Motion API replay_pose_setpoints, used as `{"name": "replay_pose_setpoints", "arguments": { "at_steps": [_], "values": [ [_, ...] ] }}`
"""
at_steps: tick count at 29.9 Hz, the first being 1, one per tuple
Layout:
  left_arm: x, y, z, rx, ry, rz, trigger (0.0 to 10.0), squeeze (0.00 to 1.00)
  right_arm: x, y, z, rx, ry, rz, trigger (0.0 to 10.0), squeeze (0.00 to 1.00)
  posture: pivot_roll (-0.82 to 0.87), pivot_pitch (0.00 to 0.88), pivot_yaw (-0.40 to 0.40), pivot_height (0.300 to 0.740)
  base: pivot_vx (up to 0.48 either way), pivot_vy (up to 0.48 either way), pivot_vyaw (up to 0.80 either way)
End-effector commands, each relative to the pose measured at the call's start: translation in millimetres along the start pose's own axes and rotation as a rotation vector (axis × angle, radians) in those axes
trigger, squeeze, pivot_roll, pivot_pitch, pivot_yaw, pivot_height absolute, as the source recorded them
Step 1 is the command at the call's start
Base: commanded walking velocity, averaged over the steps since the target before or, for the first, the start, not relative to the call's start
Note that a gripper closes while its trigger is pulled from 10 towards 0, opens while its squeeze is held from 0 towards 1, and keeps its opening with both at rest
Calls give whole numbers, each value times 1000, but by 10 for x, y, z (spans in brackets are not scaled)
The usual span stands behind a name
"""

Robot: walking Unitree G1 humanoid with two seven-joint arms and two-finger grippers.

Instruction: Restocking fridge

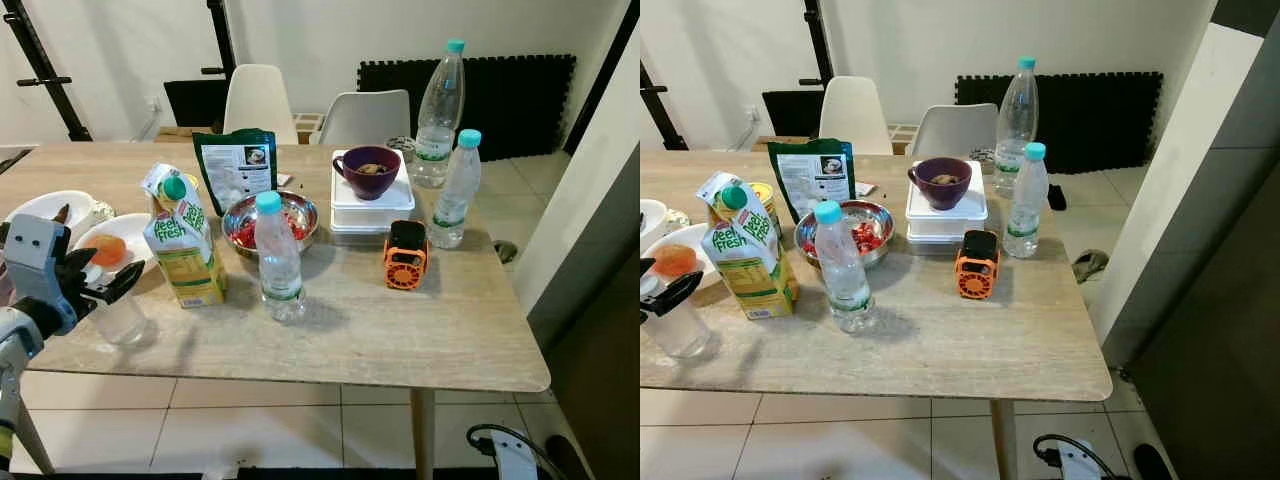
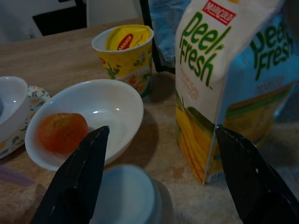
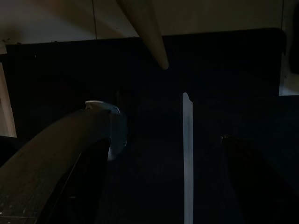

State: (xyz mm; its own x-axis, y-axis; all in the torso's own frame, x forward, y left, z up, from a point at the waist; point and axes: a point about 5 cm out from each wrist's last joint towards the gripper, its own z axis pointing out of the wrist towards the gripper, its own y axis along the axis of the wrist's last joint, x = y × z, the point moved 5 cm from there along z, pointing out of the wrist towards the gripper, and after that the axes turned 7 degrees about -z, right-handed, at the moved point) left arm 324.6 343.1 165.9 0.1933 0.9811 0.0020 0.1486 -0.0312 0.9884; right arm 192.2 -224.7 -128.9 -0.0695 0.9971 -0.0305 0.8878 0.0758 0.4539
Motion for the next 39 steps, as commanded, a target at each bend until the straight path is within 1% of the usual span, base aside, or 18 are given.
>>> {"name": "replay_pose_setpoints", "arguments": {
  "at_steps": [1, 4, 6, 8, 9, 11, 16, 19, 27, 28, 29, 30, 33, 37, 38, 39],
  "values": [
    [-5, -98, 27, 16, 12, -27, 10000, 0, 1, -41, -2, 13, 0, -10, 10000, 0, -12, 0, 18, 740, 0, 0, 0],
    [-11, -108, 47, 19, 11, -36, 10000, 0, 5, -49, -2, 16, 2, -13, 10000, 0, -13, 0, 16, 740, 0, 0, 0],
    [-9, -205, 62, 49, 14, -52, 10000, 0, 3, -54, -3, 18, 2, -17, 10000, 0, -14, 0, 15, 740, 0, 0, 0],
    [35, -300, 62, 77, 39, -61, 10000, 0, -3, -55, -4, 18, 0, -22, 10000, 0, -13, 0, 11, 740, 0, 0, 0],
    [35, -300, 62, 77, 39, -61, 10000, 0, -3, -55, -4, 18, 0, -22, 10000, 0, -13, 0, 11, 740, 0, 0, 0],
    [83, -329, 44, 78, 63, -68, 10000, 0, -11, -44, -5, 16, -1, -26, 10000, 0, -13, 0, 10, 740, 0, 0, 0],
    [99, -324, 28, 75, 66, -74, 10000, 0, -13, -28, -4, 13, -1, -28, 10000, 0, -13, 0, 10, 740, 0, 0, 0],
    [128, -321, -9, 74, 73, -73, 10000, 0, -2, -17, -2, 12, 4, -30, 10000, 0, -14, 0, 9, 740, 0, 0, 0],
    [113, -265, 5, 47, 48, -69, 10000, 0, 15, -34, 0, 18, 10, -38, 10000, 0, -12, 0, 11, 740, 0, 0, 0],
    [97, -265, 13, 47, 38, -70, 6000, 0, 16, -38, 0, 19, 9, -37, 10000, 0, -12, 0, 11, 740, 0, 0, 0],
    [86, -265, 19, 45, 34, -71, 4431, 0, 17, -43, 0, 20, 9, -37, 10000, 0, -12, 0, 11, 740, 0, 0, 0],
    [86, -265, 19, 45, 34, -71, 4431, 0, 17, -43, 0, 20, 9, -37, 10000, 0, -12, 0, 11, 740, 0, 0, 0],
    [43, -264, 31, 39, 14, -75, 0, 0, 21, -54, 0, 21, 9, -37, 10000, 0, -14, 0, 13, 740, 0, 0, 0],
    [30, -264, 32, 38, 8, -75, 0, 0, 22, -56, 0, 21, 9, -38, 10000, 0, -14, 0, 13, 740, 0, 0, 0],
    [28, -265, 33, 36, 8, -78, 314, 0, 22, -57, 0, 21, 8, -38, 10000, 0, -14, 0, 13, 740, 0, 0, 0],
    [25, -274, 35, 38, 7, -78, 0, 0, 24, -57, 0, 21, 8, -39, 10000, 0, -16, 0, 14, 740, 0, 0, 0]
  ]
}}
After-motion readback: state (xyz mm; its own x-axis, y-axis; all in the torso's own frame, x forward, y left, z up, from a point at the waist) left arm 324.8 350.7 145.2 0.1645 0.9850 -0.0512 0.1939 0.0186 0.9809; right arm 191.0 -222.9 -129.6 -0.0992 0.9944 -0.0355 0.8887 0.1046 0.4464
